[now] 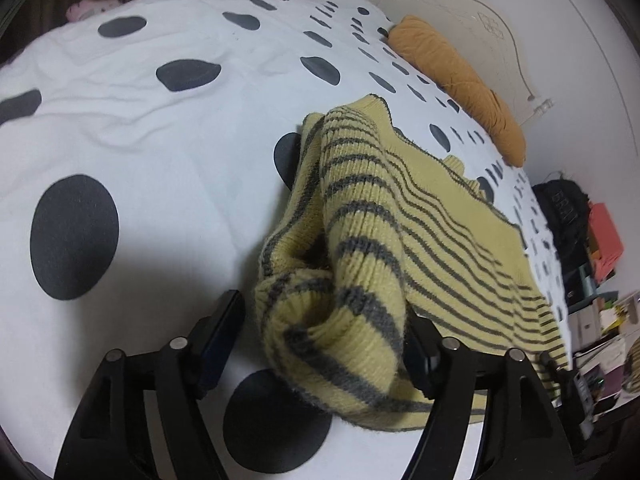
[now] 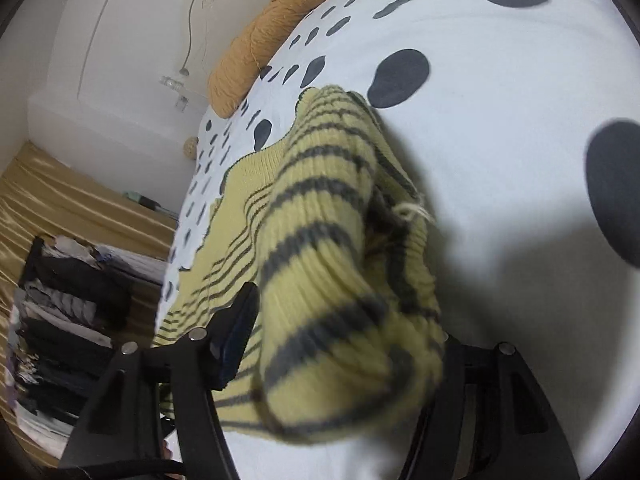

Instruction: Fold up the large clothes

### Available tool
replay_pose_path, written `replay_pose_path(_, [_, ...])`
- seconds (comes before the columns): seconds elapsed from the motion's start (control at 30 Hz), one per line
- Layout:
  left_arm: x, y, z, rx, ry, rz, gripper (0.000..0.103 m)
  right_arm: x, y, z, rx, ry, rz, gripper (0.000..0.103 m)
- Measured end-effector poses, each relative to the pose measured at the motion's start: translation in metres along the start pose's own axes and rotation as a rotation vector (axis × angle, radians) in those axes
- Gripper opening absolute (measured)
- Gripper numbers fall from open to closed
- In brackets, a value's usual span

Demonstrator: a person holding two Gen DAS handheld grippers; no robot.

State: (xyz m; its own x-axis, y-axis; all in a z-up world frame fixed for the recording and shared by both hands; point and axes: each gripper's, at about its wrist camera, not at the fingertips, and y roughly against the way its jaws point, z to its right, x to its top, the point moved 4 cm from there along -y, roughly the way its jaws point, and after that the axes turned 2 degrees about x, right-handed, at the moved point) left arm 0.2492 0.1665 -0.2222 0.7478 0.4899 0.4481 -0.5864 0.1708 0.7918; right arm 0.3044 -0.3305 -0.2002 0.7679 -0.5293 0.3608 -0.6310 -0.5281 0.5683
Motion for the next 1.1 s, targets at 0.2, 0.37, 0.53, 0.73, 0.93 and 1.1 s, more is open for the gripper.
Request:
replay_pose_path(0.2, [-0.002,0.014,0.013,0.033,-0.063,0.052,0.035,-0.011,0.016,-0.030,-0.130,0.224,0.040,0.029])
replay_pose_path(0.37, [-0.009,0.054,0.008,0.008,-0.058,0.087,0.029,-0.037,0.060,-0.058,-0.096,0.279,0.079,0.028])
replay_pose_path(0.53, [-0.057,0.104,-0.023,-0.044,-0.056,0.041,0.029,-0.097,0.117,-0.047,-0.025,0.230,0.022,0.029])
replay_pose_path(0.73, [-0.140,0.126,-0.076,-0.036,-0.033,-0.021,0.035,-0.184,0.156,0.015,0.000,0.078,-0.062,0.035])
replay_pose_path(0.93, [-0.146,0.130,-0.095,-0.050,0.066,-0.001,0.049,-0.196,0.174,0.054,0.024,-0.099,-0.030,0.051])
replay_pose_path(1.1, [-0.138,0.177,-0.094,0.079,0.037,0.057,0.051,-0.174,0.246,0.045,-0.208,0.012,0.133,0.053])
